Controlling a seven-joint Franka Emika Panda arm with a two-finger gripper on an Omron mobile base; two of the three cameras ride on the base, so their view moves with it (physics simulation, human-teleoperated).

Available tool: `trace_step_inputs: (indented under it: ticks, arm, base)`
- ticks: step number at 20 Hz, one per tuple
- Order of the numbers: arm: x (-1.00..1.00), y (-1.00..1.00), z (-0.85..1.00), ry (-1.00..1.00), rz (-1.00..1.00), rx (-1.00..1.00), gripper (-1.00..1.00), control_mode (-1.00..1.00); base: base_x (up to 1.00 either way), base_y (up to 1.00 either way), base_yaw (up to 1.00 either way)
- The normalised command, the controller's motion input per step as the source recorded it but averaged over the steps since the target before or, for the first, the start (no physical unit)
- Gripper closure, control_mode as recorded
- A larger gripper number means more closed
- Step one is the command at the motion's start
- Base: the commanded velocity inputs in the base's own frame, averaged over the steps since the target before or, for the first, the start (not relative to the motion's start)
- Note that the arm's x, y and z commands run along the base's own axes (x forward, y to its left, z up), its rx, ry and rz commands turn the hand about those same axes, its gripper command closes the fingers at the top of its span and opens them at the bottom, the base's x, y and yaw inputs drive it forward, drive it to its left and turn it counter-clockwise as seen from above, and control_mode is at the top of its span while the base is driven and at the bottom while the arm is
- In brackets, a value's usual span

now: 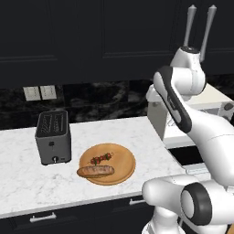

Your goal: Pick up the kebab skewer and baguette bread, and place them inside the toaster oven. Close the toaster oven door and start by setting the timer.

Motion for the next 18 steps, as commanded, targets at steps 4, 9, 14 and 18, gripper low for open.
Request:
trace_step_inputs:
  ticks: [4, 9, 14, 18]
  arm:
    - [-0.28, -0.97, -0.31, -0.27, 0.00, 0.07, -1.00, -1.00]
    - [0.00, -1.00, -0.39, -0.25, 0.00, 0.09, -1.00, -1.00]
    - [0.00, -0.89, -0.52, -0.31, 0.00, 0.01, -1.00, -1.00]
    - [0.25, -0.45, -0.31, -0.21, -0.04, 0.00, -1.00, -1.00]
  base:
    - [0.00, 0.00, 0.00]
    - [0.00, 0.00, 0.00]
    - [0.00, 0.00, 0.00]
    - [0.00, 0.00, 0.00]
